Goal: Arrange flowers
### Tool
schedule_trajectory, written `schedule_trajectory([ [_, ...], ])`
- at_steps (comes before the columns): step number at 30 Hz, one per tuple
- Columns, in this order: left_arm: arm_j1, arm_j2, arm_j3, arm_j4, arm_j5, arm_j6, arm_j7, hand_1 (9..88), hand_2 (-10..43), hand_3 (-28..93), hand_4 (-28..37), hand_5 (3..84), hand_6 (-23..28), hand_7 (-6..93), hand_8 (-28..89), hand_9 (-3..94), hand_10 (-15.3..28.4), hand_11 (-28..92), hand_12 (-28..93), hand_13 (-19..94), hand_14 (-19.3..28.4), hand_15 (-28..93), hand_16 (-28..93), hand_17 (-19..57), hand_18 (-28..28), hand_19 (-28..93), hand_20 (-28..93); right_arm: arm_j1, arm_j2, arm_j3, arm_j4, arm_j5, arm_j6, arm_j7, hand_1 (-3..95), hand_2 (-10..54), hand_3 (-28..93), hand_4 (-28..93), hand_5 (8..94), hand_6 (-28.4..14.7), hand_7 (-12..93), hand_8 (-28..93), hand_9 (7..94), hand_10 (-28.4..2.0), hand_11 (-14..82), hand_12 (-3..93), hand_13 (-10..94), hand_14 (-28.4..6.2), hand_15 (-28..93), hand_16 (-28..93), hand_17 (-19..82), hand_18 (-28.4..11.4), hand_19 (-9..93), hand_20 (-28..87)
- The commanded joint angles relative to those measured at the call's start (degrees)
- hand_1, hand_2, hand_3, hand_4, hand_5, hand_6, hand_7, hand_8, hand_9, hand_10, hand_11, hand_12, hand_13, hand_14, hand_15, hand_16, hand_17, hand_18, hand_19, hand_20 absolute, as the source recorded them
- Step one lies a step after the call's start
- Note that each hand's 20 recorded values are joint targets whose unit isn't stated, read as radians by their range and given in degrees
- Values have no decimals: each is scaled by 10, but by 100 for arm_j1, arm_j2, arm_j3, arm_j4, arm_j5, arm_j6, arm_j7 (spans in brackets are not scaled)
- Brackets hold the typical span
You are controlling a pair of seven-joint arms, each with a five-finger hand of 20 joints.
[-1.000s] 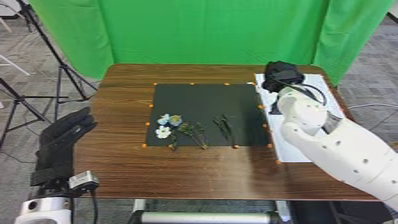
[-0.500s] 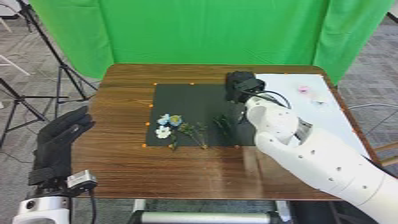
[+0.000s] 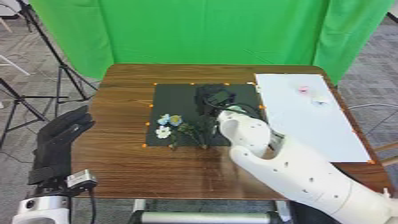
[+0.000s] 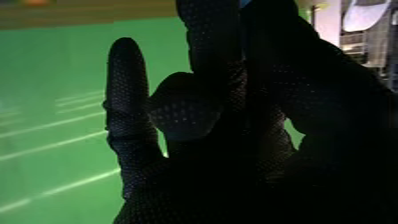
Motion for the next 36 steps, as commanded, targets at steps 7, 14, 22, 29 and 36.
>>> schedule_trajectory([
  [7,15,-95,-51,0,109,-114,-118,269,30,813,-172,401,106,206,-120,314,189,417,99,190,237,657,-164,-130,186,513,126,-274,-315,104,96,-341,-243,-86,566,-94,744,-283,802,-16,273,25,876,-52,240,400,778,-58,788,225,257,-207,857,77],
  [14,-28,-174,-58,10,179,-181,-177,271,31,813,-173,402,106,205,-119,314,190,418,100,190,238,657,-164,-130,186,513,126,-350,-356,132,168,-435,-318,-43,559,-95,749,-283,799,-15,273,21,874,-54,236,397,774,-59,784,225,253,-208,856,78],
  [22,-17,-264,-106,10,269,-252,-266,272,31,813,-174,402,106,204,-119,315,190,418,99,190,238,657,-165,-130,186,513,126,-440,-394,203,196,-589,-429,-47,553,-95,755,-283,794,-14,274,19,872,-57,230,396,769,-62,779,223,248,-210,854,78],
  [29,-35,-315,-105,7,314,-274,-316,272,31,814,-173,402,106,206,-119,315,189,418,99,190,238,657,-165,-130,186,513,126,-418,-390,213,186,-542,-474,58,533,-95,763,-283,781,-14,273,15,868,-62,216,397,760,-69,773,220,237,-210,848,76],
  [36,-27,-398,-136,-5,403,-307,-408,272,32,815,-173,403,107,205,-120,315,190,418,99,191,238,656,-165,-130,186,513,126,-446,-424,344,120,-528,-601,43,484,-95,778,-283,762,-23,269,7,841,-78,231,377,737,-83,770,214,214,-219,839,80],
])
